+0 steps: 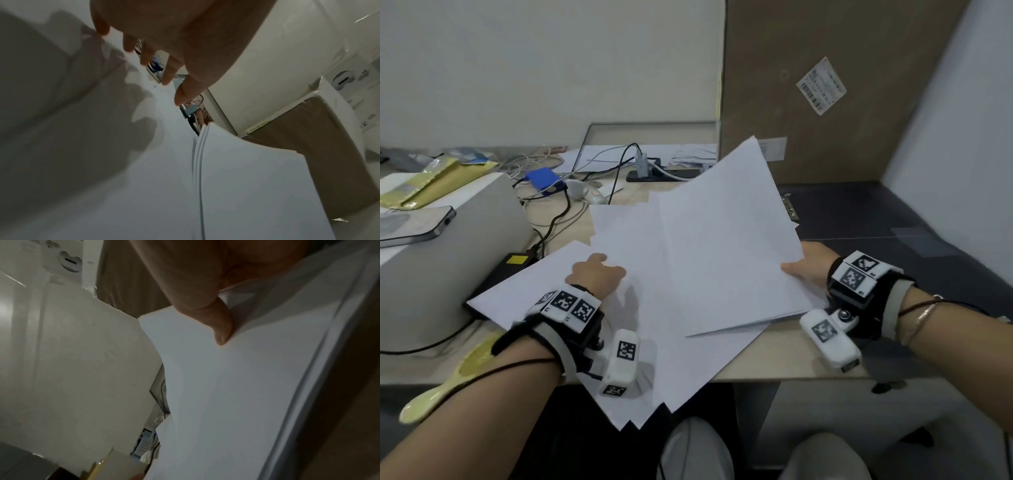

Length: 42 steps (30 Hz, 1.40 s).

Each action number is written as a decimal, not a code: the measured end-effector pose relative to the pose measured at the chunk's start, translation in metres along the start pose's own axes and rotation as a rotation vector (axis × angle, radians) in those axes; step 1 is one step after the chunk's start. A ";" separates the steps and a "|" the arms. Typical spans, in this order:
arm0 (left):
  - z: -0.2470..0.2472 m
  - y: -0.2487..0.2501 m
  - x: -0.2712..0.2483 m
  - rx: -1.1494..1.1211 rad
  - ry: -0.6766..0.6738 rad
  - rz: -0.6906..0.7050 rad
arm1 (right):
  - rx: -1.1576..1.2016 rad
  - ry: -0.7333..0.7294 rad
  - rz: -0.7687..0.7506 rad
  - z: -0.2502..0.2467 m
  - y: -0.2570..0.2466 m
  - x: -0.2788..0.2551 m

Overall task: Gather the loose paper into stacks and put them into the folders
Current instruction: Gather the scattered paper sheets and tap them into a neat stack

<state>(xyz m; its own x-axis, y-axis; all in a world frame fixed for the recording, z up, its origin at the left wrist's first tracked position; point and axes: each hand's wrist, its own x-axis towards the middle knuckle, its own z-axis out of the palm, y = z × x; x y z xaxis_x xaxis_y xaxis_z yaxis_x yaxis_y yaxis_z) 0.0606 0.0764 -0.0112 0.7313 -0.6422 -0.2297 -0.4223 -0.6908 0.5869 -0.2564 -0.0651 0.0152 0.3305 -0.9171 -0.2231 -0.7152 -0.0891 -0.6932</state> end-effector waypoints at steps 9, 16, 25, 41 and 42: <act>0.024 -0.009 -0.011 0.147 -0.004 -0.103 | -0.246 -0.053 -0.024 0.013 0.008 -0.015; 0.014 0.004 0.002 -0.284 -0.107 0.103 | -0.180 -0.105 -0.067 0.015 0.014 -0.019; 0.000 -0.002 0.019 -0.914 -0.025 -0.075 | 0.094 0.007 -0.028 0.016 0.014 -0.023; -0.018 -0.005 -0.016 -1.363 -0.134 -0.338 | 0.204 0.005 0.066 0.018 0.021 -0.025; -0.018 -0.004 -0.020 -1.377 -0.144 -0.335 | 0.222 0.012 0.071 0.018 0.022 -0.025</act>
<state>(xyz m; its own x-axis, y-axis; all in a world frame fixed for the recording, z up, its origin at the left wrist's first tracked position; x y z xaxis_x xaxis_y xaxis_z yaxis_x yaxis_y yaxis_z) 0.0569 0.0978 0.0053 0.5957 -0.6009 -0.5329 0.6676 0.0015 0.7445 -0.2689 -0.0370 -0.0067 0.2761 -0.9227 -0.2691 -0.5827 0.0620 -0.8103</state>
